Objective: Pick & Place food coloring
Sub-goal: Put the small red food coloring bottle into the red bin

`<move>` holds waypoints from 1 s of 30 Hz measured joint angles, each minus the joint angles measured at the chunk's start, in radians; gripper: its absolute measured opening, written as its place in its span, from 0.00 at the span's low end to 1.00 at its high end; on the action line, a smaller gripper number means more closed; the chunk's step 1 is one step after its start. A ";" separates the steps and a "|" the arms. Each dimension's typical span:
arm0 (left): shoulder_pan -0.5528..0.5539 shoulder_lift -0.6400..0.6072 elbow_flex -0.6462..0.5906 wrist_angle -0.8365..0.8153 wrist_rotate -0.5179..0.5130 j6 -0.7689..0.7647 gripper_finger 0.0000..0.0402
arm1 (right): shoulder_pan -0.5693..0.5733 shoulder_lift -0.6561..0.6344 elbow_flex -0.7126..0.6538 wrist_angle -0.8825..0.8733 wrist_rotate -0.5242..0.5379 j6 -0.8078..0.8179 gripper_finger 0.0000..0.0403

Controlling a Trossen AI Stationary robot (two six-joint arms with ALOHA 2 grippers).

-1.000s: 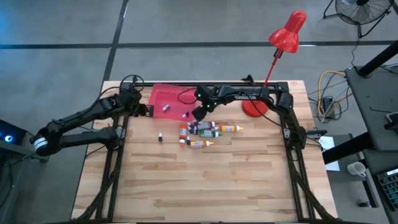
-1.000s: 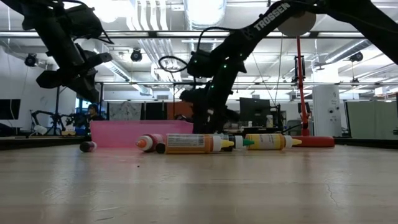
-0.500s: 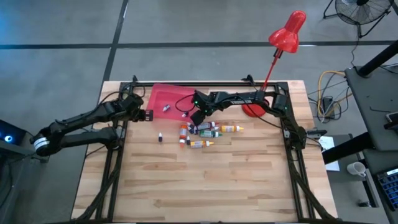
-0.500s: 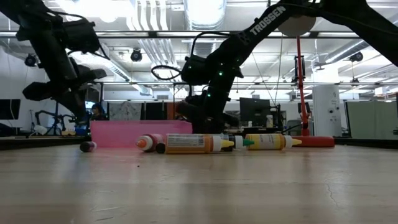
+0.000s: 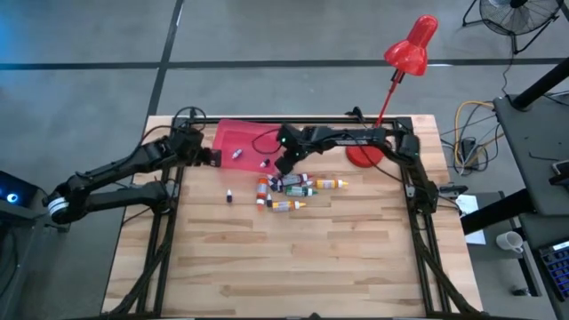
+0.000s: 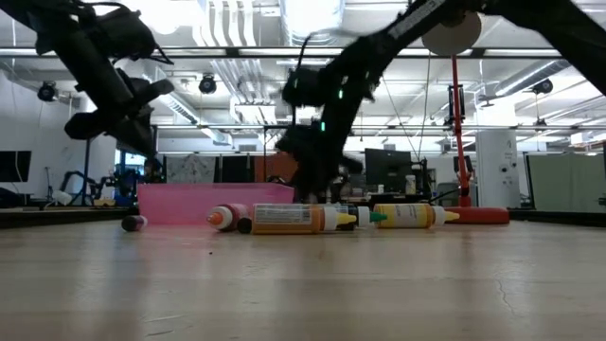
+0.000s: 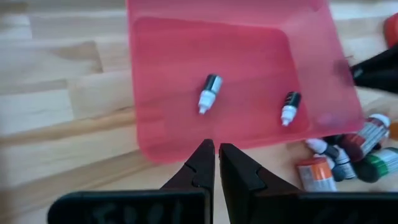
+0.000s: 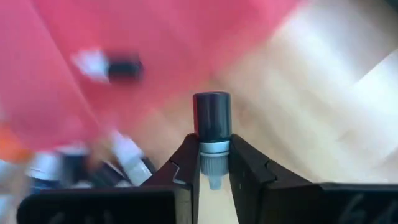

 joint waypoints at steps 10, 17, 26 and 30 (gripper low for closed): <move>0.000 0.006 -0.012 0.036 0.000 0.038 0.00 | -0.009 -0.084 0.014 0.367 -0.263 -0.230 0.26; -0.028 0.017 -0.054 0.028 0.125 0.057 0.00 | -0.037 -0.069 0.012 0.291 -0.265 -0.212 0.57; -0.274 0.015 -0.114 0.036 0.286 0.116 0.00 | -0.036 -0.108 0.013 0.159 -0.261 -0.316 0.66; -0.424 0.015 -0.112 0.055 0.237 0.154 0.00 | -0.033 -0.109 0.013 0.092 -0.261 -0.341 0.65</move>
